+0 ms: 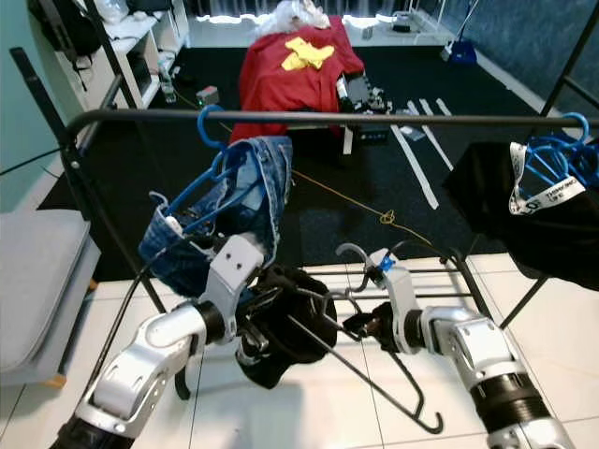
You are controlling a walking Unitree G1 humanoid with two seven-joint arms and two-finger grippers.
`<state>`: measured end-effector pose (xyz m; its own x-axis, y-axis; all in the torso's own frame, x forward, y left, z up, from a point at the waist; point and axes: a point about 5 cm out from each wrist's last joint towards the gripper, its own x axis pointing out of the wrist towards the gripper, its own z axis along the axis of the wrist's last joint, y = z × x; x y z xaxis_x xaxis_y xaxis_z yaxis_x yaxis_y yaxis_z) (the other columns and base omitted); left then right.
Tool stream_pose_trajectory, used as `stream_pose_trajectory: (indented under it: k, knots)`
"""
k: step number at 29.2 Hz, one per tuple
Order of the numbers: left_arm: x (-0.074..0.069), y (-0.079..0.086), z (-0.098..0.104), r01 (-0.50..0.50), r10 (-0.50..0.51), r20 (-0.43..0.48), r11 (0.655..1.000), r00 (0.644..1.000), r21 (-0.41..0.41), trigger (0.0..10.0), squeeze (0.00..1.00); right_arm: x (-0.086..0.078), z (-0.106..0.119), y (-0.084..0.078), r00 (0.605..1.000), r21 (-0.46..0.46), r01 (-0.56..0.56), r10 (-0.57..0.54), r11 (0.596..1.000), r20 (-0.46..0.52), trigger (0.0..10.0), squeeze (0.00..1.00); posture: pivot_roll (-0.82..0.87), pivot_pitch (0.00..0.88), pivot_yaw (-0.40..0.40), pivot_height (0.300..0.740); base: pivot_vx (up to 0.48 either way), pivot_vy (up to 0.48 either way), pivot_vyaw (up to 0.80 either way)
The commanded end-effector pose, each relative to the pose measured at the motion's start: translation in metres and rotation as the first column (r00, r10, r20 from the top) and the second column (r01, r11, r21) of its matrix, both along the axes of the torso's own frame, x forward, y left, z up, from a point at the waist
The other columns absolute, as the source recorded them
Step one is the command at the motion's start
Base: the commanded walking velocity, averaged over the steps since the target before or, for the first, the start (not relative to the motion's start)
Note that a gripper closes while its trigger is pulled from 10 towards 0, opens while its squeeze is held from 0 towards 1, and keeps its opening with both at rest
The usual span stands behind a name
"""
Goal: Hang hanger
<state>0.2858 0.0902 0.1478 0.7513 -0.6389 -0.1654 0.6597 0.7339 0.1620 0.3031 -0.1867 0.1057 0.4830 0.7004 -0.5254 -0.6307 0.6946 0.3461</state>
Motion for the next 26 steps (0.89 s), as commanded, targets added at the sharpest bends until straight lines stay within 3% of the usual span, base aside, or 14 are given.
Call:
stream_pose_trajectory:
  k: [1,6,11,17,19,22,24,26]
  knots:
    - [-0.003,-0.008,0.007,0.045,-0.045,0.016,0.999,0.999,-0.005,10.0,0.00,0.002,-0.001,0.003,1.000,0.042,0.000,0.000,0.999,-0.002,0.0,0.00,0.05,0.106,-0.007,0.740,0.000,0.000,0.00]
    - [-0.007,-0.014,0.013,0.095,-0.095,0.031,0.995,0.995,-0.013,10.0,0.00,0.002,-0.012,0.010,0.998,0.095,0.037,-0.032,0.995,-0.059,0.0,0.00,0.05,0.106,-0.006,0.740,0.000,0.000,0.00]
    - [-0.012,-0.017,0.023,0.158,-0.156,0.086,0.987,0.984,-0.012,10.0,0.00,-0.005,-0.038,0.018,0.975,0.169,0.155,-0.123,0.973,-0.183,0.0,0.00,0.05,0.111,-0.006,0.740,0.000,0.000,0.00]
    - [-0.016,-0.020,0.031,0.210,-0.207,0.098,0.977,0.973,-0.027,10.0,0.00,-0.002,-0.050,0.015,0.946,0.176,0.298,-0.266,0.938,-0.186,0.0,0.00,0.06,0.114,-0.001,0.740,0.000,0.000,0.00]
    - [-0.016,-0.020,0.031,0.210,-0.207,0.098,0.977,0.973,-0.027,10.0,0.00,-0.002,-0.050,0.015,0.946,0.176,0.298,-0.266,0.938,-0.186,0.0,0.00,0.06,0.114,-0.001,0.740,0.000,0.000,0.00]
    - [-0.020,-0.020,0.028,0.257,-0.258,0.074,0.966,0.963,0.017,10.0,0.00,0.014,-0.043,0.014,0.872,0.310,0.490,-0.450,0.815,-0.193,0.0,0.00,0.06,0.117,0.005,0.740,0.000,0.000,0.00]
    - [-0.020,-0.020,0.028,0.257,-0.258,0.074,0.966,0.963,0.017,10.0,0.00,0.014,-0.043,0.014,0.872,0.310,0.490,-0.450,0.815,-0.193,0.0,0.00,0.06,0.117,0.005,0.740,0.000,0.000,0.00]
    - [-0.022,-0.016,0.024,0.272,-0.275,0.057,0.961,0.960,0.055,10.0,0.00,0.024,-0.035,0.010,0.807,0.399,0.588,-0.543,0.703,-0.233,0.0,0.00,0.06,0.119,0.006,0.740,0.000,0.000,0.00]
